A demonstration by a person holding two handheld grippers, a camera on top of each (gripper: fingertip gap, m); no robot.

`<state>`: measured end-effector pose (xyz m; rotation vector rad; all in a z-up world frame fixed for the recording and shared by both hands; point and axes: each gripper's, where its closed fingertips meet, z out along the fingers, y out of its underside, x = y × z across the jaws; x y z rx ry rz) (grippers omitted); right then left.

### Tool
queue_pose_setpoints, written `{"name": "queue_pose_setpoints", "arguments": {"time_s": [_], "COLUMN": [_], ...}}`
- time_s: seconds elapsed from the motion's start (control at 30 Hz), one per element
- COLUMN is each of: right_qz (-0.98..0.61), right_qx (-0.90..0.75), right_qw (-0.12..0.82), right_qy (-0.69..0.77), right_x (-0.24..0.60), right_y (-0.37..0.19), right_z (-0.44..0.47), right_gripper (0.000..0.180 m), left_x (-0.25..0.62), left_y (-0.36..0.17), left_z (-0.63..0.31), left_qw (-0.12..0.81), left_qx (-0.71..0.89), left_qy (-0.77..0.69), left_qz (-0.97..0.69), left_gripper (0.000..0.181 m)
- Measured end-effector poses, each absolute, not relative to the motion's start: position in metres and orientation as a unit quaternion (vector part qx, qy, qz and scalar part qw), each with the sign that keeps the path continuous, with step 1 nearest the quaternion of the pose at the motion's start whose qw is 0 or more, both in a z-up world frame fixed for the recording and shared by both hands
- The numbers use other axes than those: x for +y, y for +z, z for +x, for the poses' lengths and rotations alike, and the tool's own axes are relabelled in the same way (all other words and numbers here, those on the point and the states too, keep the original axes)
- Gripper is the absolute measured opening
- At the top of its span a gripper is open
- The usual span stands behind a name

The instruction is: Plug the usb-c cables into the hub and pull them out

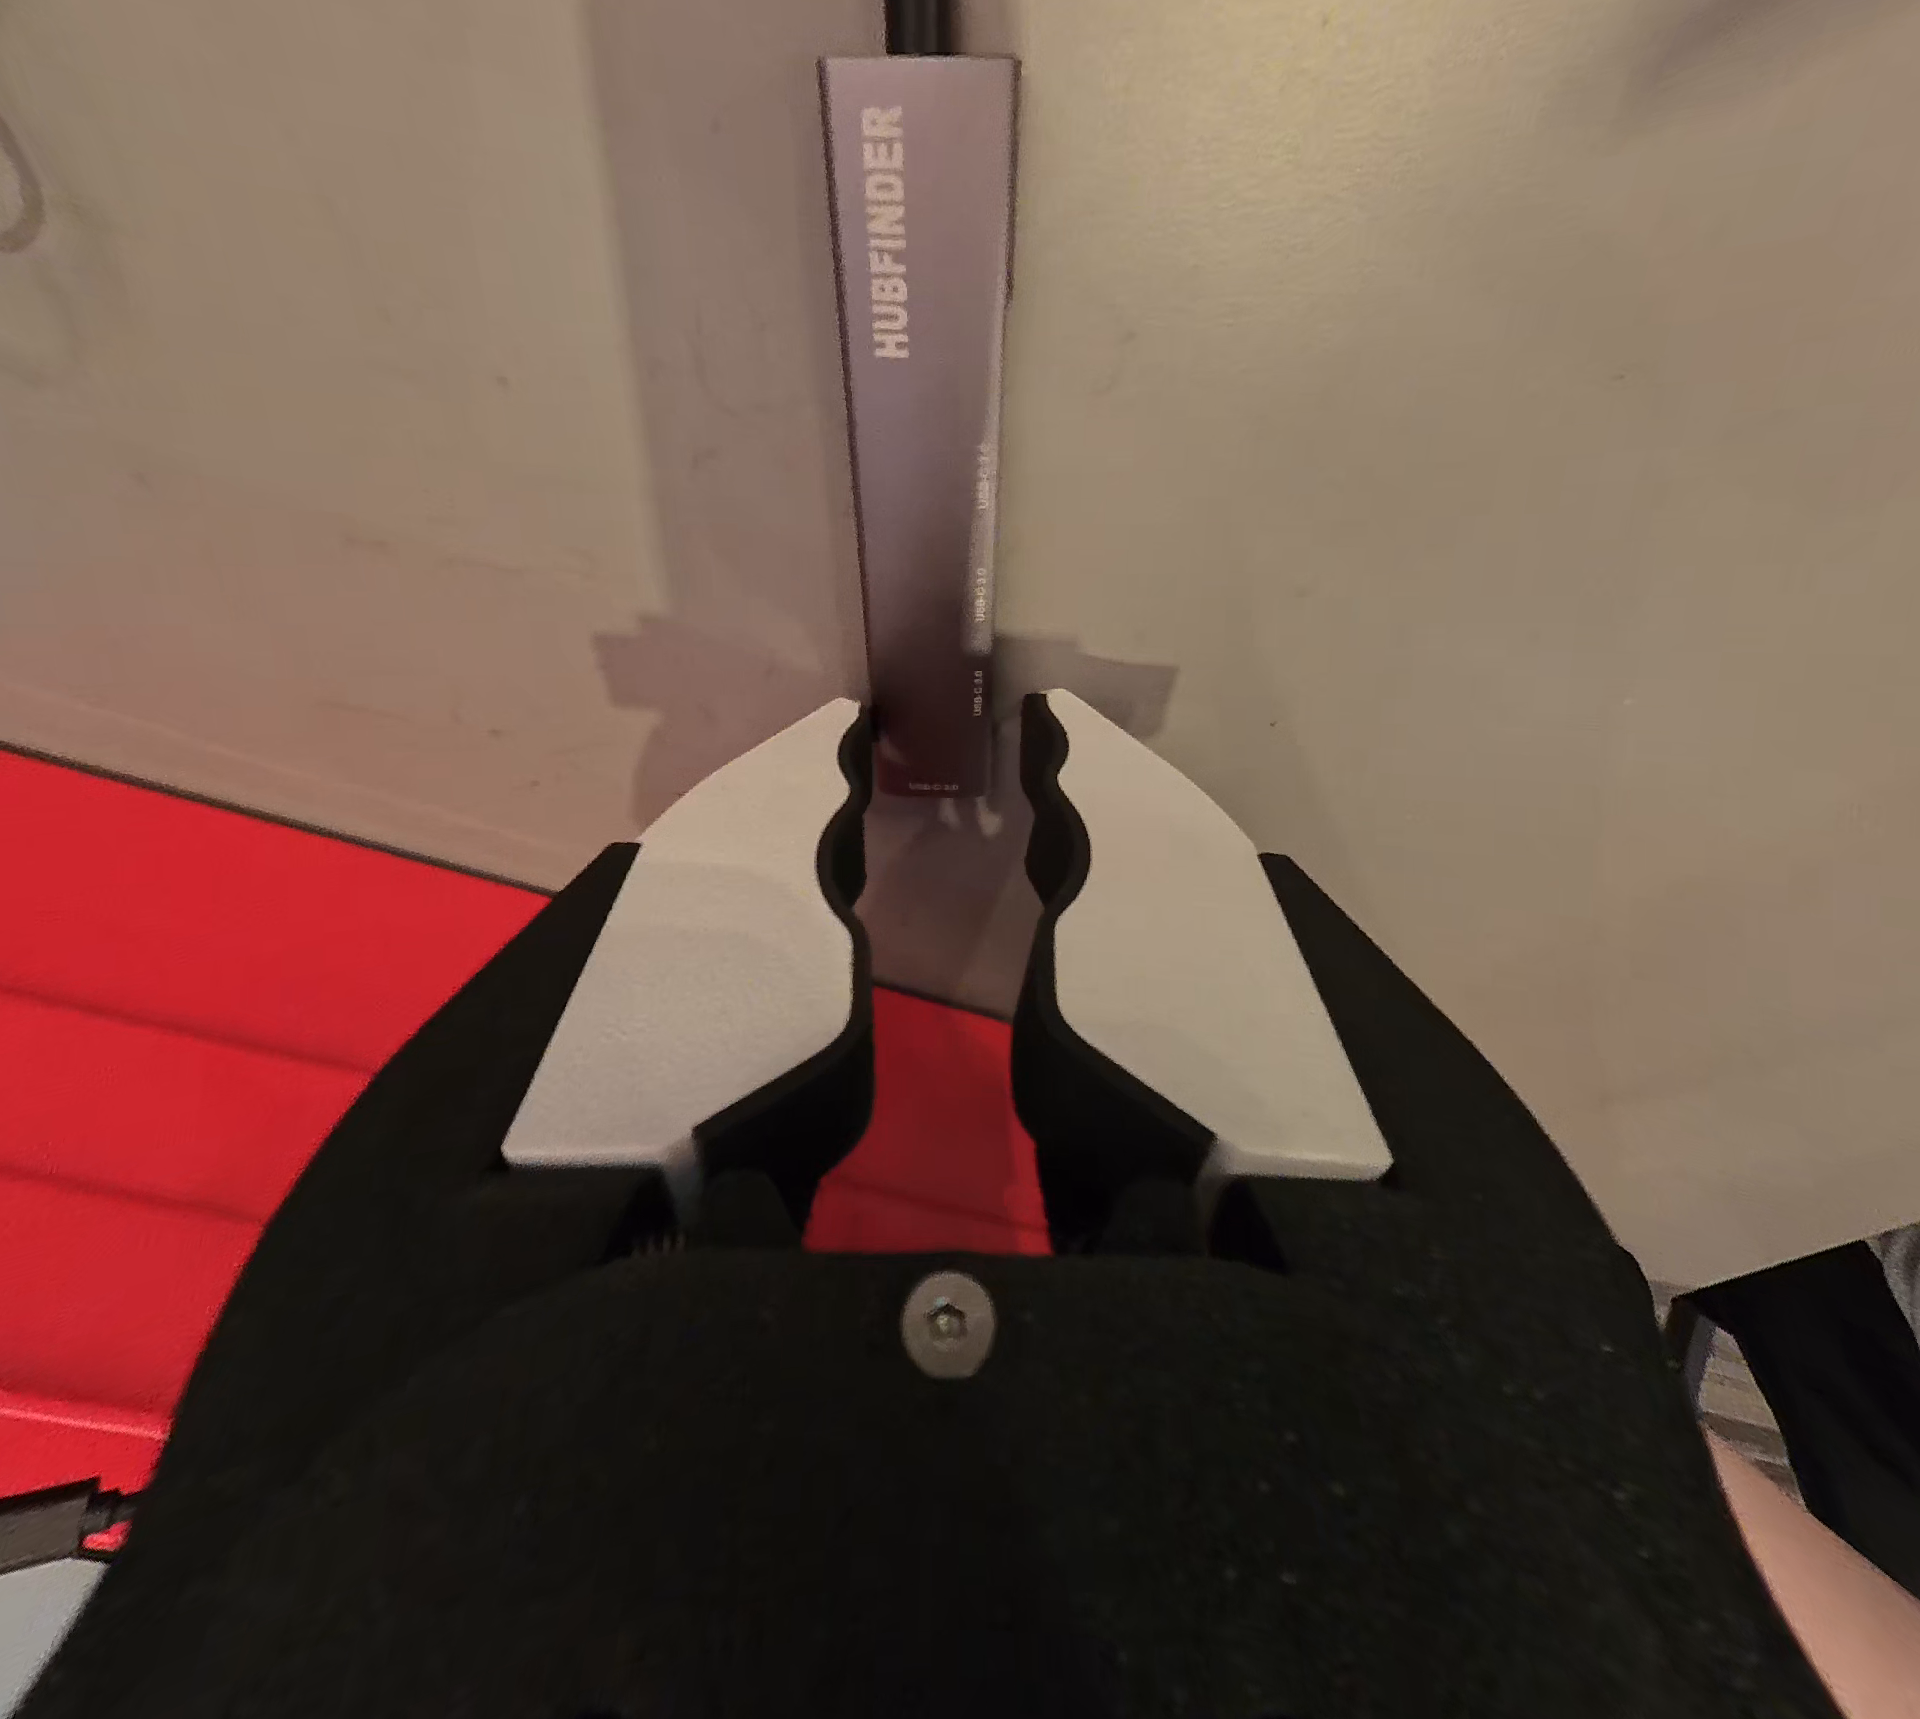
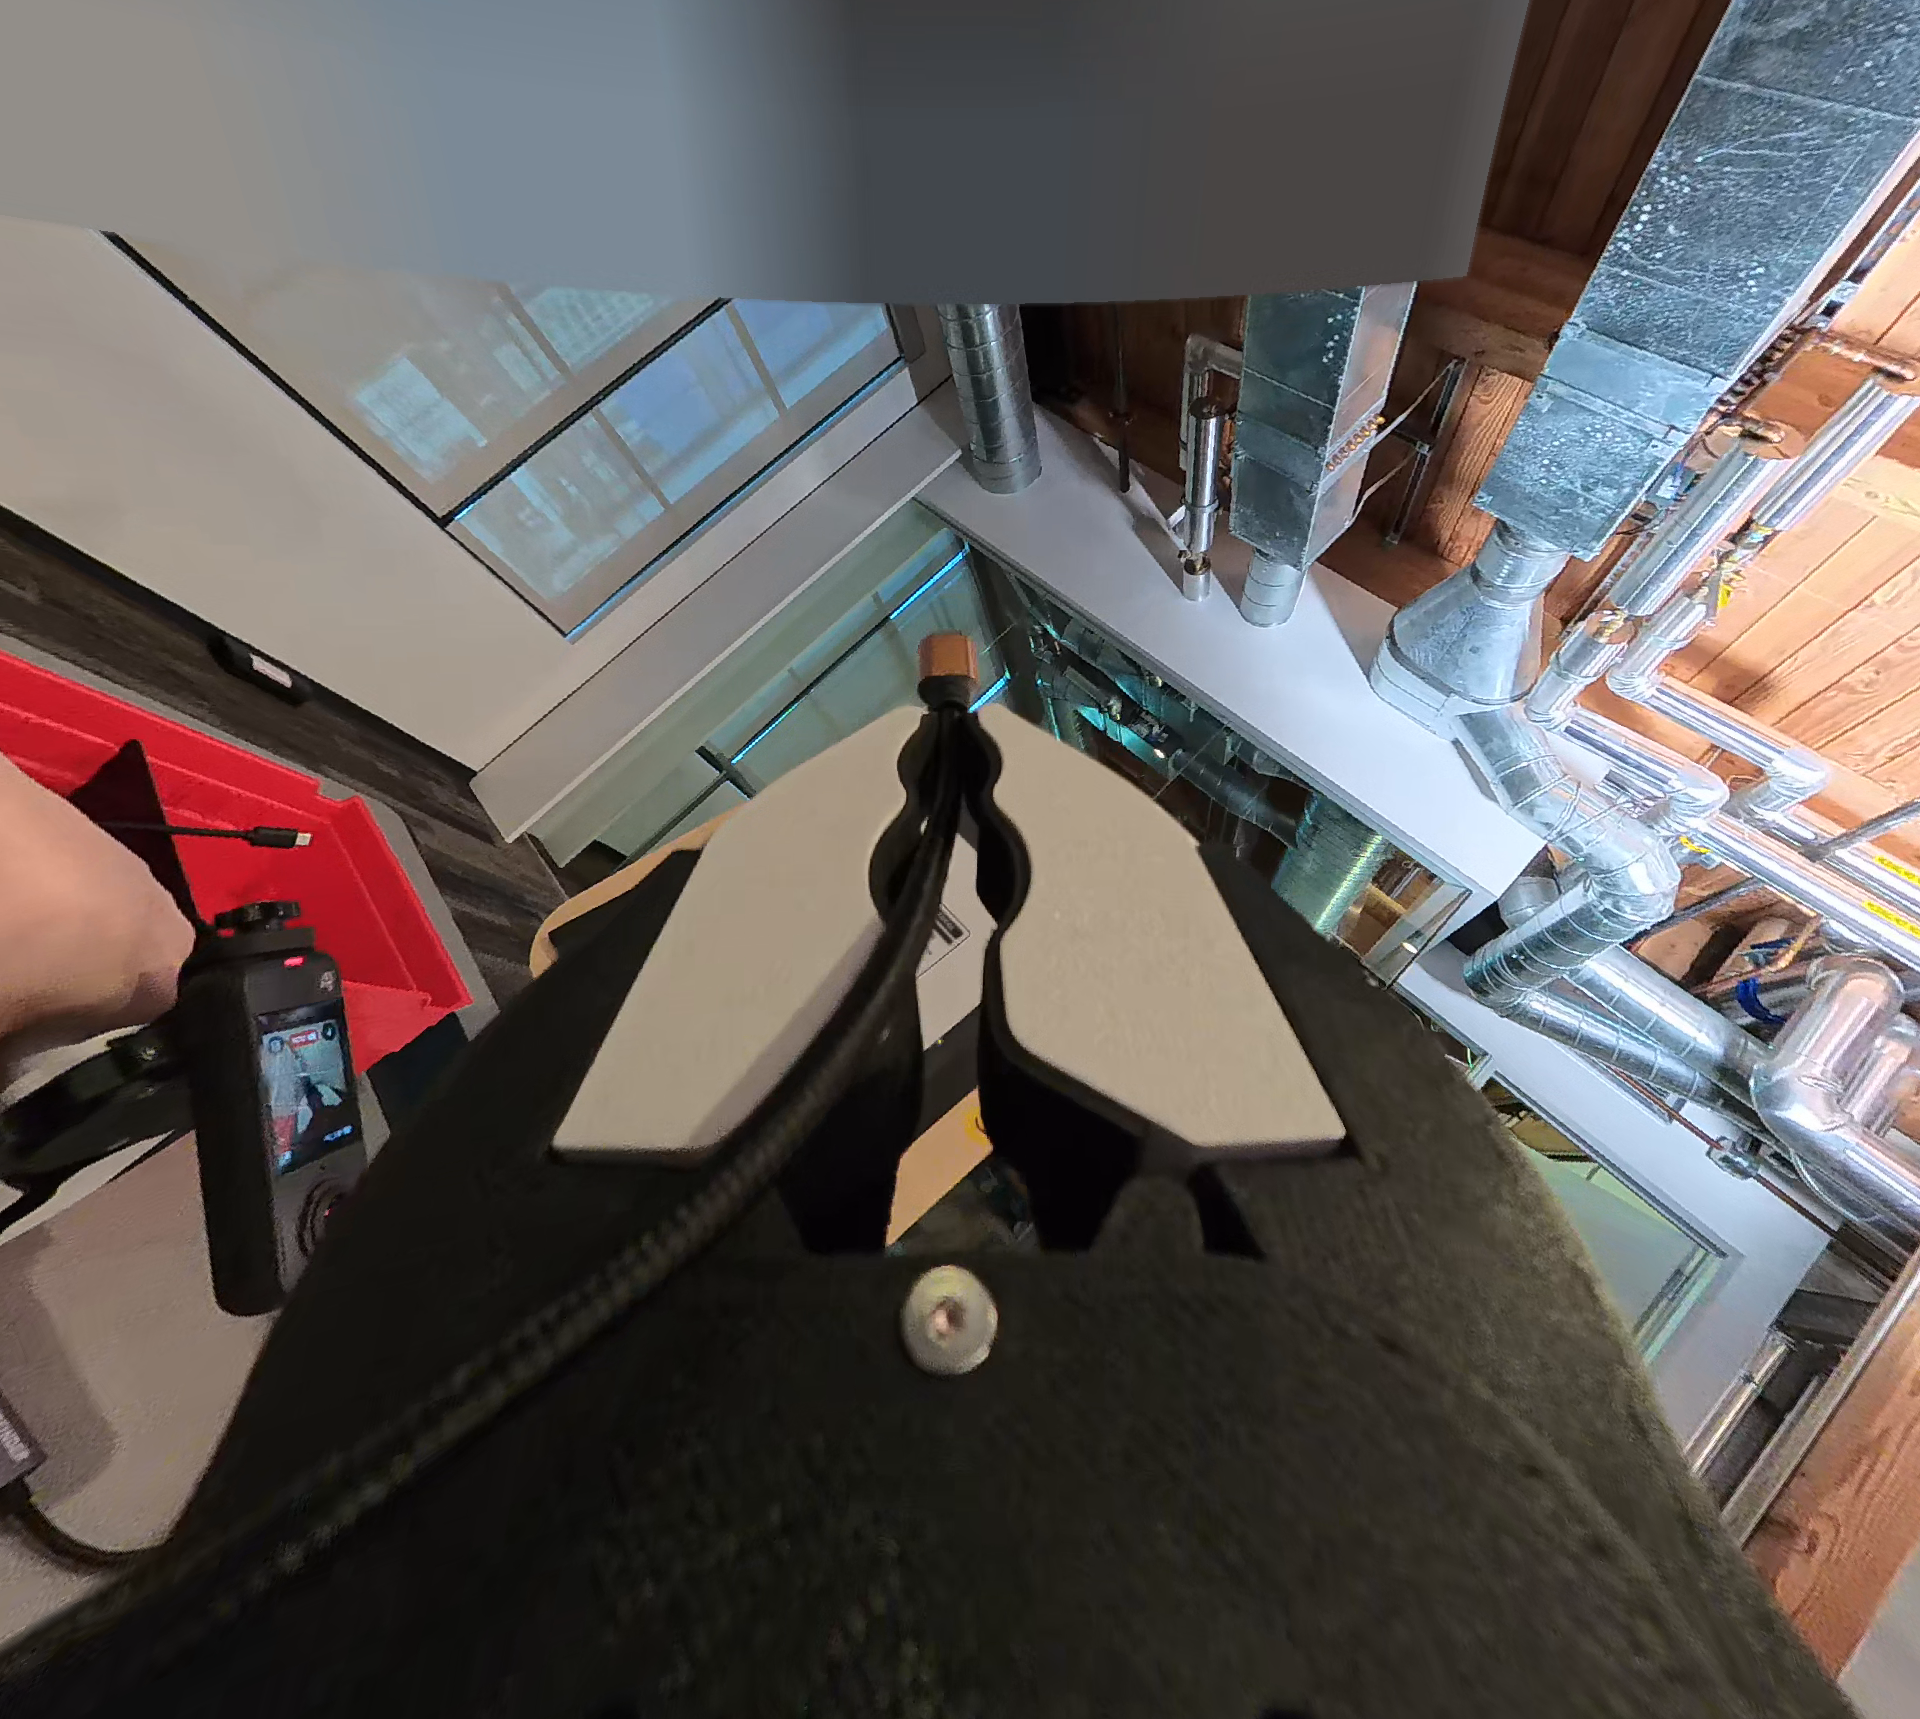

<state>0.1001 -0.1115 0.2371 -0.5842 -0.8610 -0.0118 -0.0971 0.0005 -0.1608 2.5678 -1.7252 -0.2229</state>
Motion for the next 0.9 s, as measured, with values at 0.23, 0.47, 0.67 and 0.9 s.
{"name": "queue_pose_setpoints", "arguments": {"time_s": [0.23,0.47,0.67,0.9], "right_qz": [-0.284,-0.293,-0.292,-0.297], "right_qx": [-0.426,-0.434,-0.44,-0.445], "right_qw": [0.859,0.852,0.849,0.845], "right_qy": [-0.008,-0.011,-0.006,-0.006], "right_x": [-0.108,-0.102,-0.103,-0.099], "right_y": [0.232,0.228,0.226,0.223], "right_z": [0.093,0.09,0.087,0.085], "right_gripper": [0.005,0.005,0.005,0.005], "left_x": [-0.002,-0.006,-0.037,-0.043], "left_y": [-0.162,-0.162,-0.15,-0.136], "left_z": [-0.096,-0.089,-0.062,-0.047], "left_qw": [0.029,0.049,0.115,0.107], "left_qx": [-0.557,-0.517,-0.43,-0.435], "left_qy": [-0.063,-0.029,0.156,0.22], "left_qz": [0.827,0.854,0.882,0.867], "left_gripper": [0.021,0.021,0.021,0.021]}}
